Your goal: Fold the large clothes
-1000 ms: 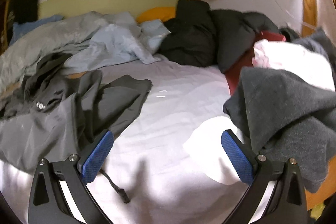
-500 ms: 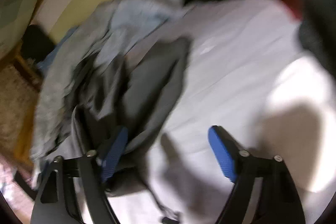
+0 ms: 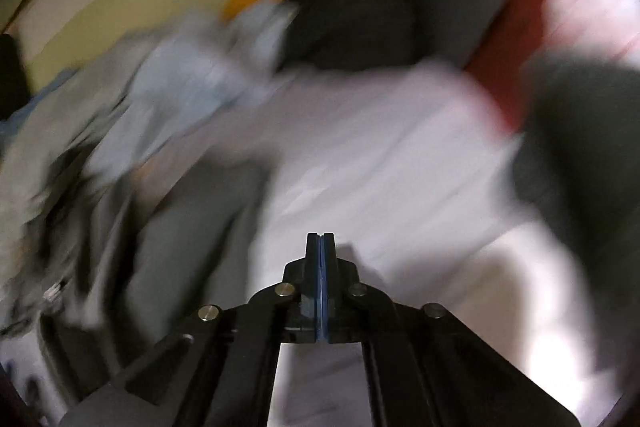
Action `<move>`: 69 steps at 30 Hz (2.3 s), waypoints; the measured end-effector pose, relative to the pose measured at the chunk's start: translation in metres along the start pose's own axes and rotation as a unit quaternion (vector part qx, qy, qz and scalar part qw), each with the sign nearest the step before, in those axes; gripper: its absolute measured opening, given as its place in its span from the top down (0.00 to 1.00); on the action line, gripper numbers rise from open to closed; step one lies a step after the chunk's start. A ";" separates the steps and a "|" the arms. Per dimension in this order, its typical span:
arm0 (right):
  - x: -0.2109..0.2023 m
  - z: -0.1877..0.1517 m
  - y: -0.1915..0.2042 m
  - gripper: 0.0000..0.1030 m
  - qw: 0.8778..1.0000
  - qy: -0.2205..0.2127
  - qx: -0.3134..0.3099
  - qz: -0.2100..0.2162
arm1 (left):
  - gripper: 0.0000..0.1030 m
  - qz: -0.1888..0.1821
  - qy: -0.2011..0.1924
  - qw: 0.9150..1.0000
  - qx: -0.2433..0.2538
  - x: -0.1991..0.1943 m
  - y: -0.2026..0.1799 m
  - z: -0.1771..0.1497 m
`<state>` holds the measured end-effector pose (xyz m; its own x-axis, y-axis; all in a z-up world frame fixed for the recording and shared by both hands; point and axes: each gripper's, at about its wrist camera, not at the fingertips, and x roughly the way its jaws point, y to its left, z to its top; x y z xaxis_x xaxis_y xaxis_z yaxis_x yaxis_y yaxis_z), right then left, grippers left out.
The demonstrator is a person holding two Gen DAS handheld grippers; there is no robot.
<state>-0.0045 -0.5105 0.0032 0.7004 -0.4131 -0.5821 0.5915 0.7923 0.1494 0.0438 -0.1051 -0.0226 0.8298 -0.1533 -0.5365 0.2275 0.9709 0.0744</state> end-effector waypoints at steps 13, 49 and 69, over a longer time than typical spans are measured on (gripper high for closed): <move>0.032 -0.014 -0.008 0.80 0.954 0.163 0.068 0.243 | 0.00 0.004 -0.005 1.000 0.019 -0.001 -0.005 -0.002; -0.009 0.065 -0.040 0.97 0.992 -0.118 0.016 -0.042 | 0.00 -0.067 0.005 0.998 -0.019 0.004 0.003 0.000; 0.049 0.040 -0.049 0.53 0.994 0.068 0.064 0.059 | 0.00 -0.068 0.010 0.997 -0.018 0.007 0.004 -0.001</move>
<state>0.0162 -0.5876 -0.0006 0.7122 -0.2501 -0.6559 0.5611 0.7642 0.3179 0.0503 -0.1025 -0.0268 0.7823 -0.2811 -0.5559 0.3187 0.9474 -0.0306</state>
